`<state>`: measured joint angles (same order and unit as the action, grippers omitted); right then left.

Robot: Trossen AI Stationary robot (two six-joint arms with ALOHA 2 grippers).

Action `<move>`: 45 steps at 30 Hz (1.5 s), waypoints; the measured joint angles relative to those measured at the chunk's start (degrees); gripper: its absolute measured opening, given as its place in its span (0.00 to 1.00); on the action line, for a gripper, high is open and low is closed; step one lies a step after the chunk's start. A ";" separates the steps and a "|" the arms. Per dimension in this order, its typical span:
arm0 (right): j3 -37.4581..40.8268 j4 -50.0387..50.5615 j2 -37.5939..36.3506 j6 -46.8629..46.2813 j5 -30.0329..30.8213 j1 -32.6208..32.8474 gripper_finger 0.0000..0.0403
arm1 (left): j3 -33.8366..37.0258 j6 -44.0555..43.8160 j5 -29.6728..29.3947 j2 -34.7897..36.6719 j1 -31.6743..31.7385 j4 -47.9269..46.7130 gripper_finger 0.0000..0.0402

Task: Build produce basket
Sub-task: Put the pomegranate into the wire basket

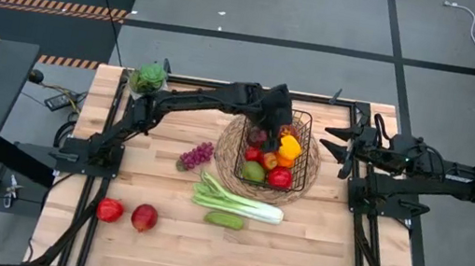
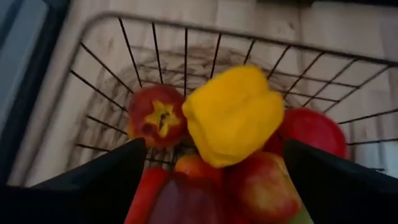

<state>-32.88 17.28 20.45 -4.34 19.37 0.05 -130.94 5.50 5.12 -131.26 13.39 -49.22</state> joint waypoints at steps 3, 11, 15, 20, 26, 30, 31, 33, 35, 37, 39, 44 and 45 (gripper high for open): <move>0.00 0.15 0.00 0.02 -0.02 0.00 0.47 | -4.23 4.90 -0.24 0.62 -0.67 -3.88 0.95; 0.00 0.55 0.02 0.20 0.00 0.00 0.47 | 1.72 10.62 -14.60 8.19 -7.21 -6.78 0.95; 0.00 0.52 0.02 0.43 0.01 0.00 0.47 | 8.22 9.49 -20.95 12.84 -11.14 -8.03 0.95; 0.00 -1.02 0.02 1.71 0.01 0.00 0.47 | 24.23 2.84 -28.13 21.70 -16.05 -6.08 0.95; 0.00 -6.69 0.01 6.47 0.02 0.00 0.47 | 45.05 -13.56 -36.52 35.75 -24.03 -1.31 0.95; 0.00 -11.74 0.14 10.20 0.02 0.00 0.47 | 53.76 -27.54 -36.30 43.37 -31.01 -1.94 0.95; 0.00 -13.08 0.18 11.14 0.01 -0.02 0.47 | 55.59 -31.67 -35.85 44.93 -32.78 -2.22 0.95; 0.00 -16.45 0.51 13.11 0.01 -0.02 0.47 | 58.56 -40.31 -33.57 47.21 -36.24 -2.84 0.95; 0.00 -19.39 0.90 15.05 0.01 -0.02 0.47 | 61.20 -49.14 -29.81 48.55 -39.58 -3.21 0.95; 0.00 -22.39 1.46 16.53 0.01 -0.02 0.47 | 63.11 -58.28 -26.23 49.05 -42.97 -3.25 0.95; 0.00 -24.98 2.39 18.12 0.01 -0.02 0.47 | 64.32 -66.18 -23.37 48.96 -46.62 -3.21 0.95; 0.00 -30.04 5.51 21.20 0.01 -0.02 0.47 | 64.27 -76.28 -24.70 45.83 -56.51 -4.48 0.95; 0.00 -31.20 6.36 21.81 0.01 -0.02 0.47 | 63.76 -77.75 -25.25 45.19 -58.04 -5.82 0.95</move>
<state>-32.88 -13.92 26.81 17.47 19.38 0.03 -67.18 -72.25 -20.13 -86.07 -44.65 -55.04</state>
